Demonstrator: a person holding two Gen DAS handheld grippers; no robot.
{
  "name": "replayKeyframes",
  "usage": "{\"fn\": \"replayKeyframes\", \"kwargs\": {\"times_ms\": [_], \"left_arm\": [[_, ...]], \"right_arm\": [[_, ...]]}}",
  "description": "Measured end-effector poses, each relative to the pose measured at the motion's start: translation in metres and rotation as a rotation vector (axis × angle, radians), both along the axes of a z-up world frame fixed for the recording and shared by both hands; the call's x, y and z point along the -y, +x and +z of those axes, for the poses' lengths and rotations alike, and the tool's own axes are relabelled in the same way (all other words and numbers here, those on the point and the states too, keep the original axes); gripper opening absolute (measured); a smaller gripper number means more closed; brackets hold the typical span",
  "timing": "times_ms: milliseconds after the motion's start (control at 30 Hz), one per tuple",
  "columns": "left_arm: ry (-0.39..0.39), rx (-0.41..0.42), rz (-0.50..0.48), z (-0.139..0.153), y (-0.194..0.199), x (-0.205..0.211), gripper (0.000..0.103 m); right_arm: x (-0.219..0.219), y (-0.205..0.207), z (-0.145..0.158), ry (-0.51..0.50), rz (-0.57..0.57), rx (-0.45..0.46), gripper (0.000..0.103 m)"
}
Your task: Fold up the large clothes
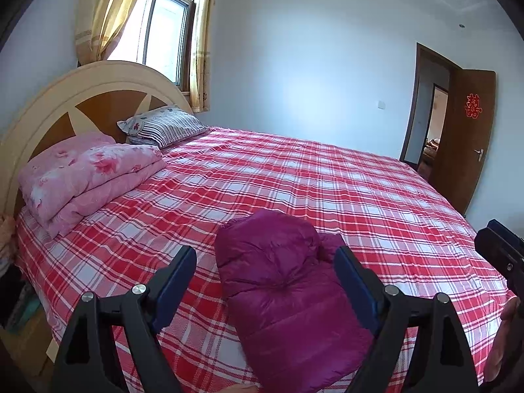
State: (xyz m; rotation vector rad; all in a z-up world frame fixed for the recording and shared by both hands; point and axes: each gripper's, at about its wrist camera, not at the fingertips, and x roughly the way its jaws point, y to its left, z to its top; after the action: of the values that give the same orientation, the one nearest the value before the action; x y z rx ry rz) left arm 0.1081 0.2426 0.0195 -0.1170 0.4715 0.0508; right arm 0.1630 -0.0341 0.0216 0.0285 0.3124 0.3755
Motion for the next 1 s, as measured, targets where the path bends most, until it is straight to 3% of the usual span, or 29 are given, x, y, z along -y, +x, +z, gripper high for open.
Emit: {"fn": "replayKeyframes", "kwargs": {"times_ms": [1000], "left_arm": [[0.029, 0.009, 0.063, -0.004, 0.002, -0.014, 0.092]], "right_arm": [[-0.005, -0.003, -0.005, 0.0, 0.008, 0.002, 0.103]]}}
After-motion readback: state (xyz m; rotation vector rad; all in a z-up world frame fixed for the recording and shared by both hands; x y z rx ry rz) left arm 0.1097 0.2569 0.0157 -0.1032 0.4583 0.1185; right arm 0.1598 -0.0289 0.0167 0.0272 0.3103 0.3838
